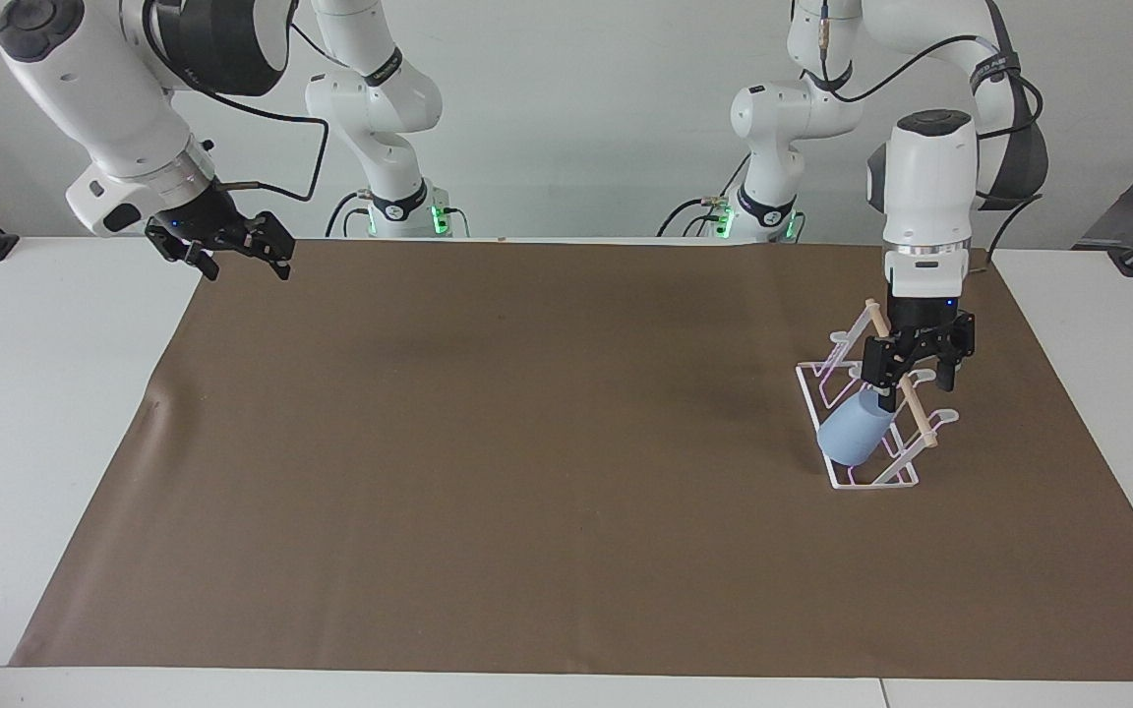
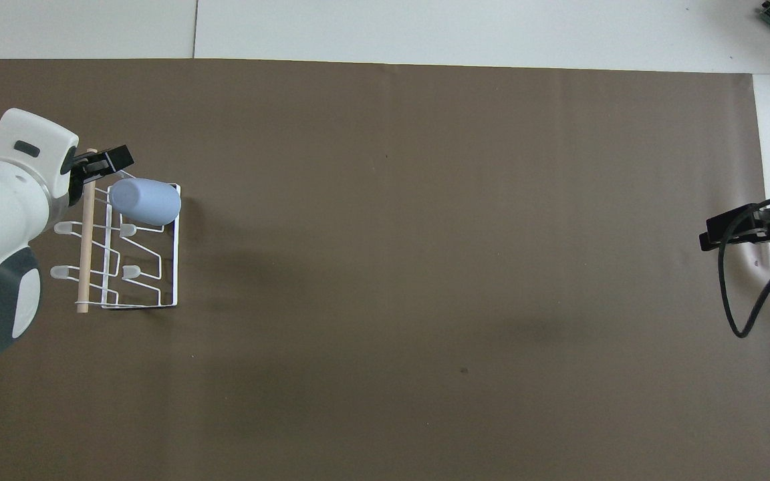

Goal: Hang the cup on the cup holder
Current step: 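Open the left gripper and withdraw it from the hung cup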

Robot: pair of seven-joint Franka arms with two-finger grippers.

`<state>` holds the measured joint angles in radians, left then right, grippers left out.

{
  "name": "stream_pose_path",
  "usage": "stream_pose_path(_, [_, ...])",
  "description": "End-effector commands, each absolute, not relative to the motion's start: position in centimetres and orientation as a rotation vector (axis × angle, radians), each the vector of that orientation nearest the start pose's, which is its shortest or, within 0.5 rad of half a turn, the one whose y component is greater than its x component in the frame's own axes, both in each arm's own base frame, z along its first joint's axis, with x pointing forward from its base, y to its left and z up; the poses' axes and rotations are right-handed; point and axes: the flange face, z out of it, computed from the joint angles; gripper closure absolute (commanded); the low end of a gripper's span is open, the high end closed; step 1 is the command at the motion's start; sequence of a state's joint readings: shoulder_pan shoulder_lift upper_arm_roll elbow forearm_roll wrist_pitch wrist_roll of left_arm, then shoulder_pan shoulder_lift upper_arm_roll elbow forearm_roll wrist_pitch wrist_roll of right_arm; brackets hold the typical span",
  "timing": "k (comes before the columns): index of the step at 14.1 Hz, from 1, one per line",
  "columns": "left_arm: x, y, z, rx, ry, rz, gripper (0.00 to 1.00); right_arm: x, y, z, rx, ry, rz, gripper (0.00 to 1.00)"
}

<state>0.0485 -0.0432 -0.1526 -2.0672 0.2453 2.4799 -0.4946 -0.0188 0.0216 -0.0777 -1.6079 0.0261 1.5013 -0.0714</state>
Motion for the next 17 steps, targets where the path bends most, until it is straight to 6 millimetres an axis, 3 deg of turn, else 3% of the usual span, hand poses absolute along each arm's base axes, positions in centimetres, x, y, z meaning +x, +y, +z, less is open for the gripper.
stream_pose_path(1, [58.5,-5.4,52.4,-3.017,-0.232,-0.63,0.0,54.6,-5.0,59.1,-3.113,-0.005,0.167,0.0])
stream_pose_path(5, [57.8,-5.2,55.3,-3.035,-0.138,-0.407,0.0,54.6,-5.0,59.1,-3.113,-0.005,0.169,0.0])
stream_pose_path(13, [55.8,-5.5,60.9,-3.085,-0.044,-0.162,0.0,54.6,-5.0,59.1,-3.113,-0.005,0.167,0.0])
stream_pose_path(17, [55.1,-5.6,62.2,-3.168,-0.014,-0.088,0.0,54.7,-4.9,59.2,-3.113,-0.002,0.148,0.0])
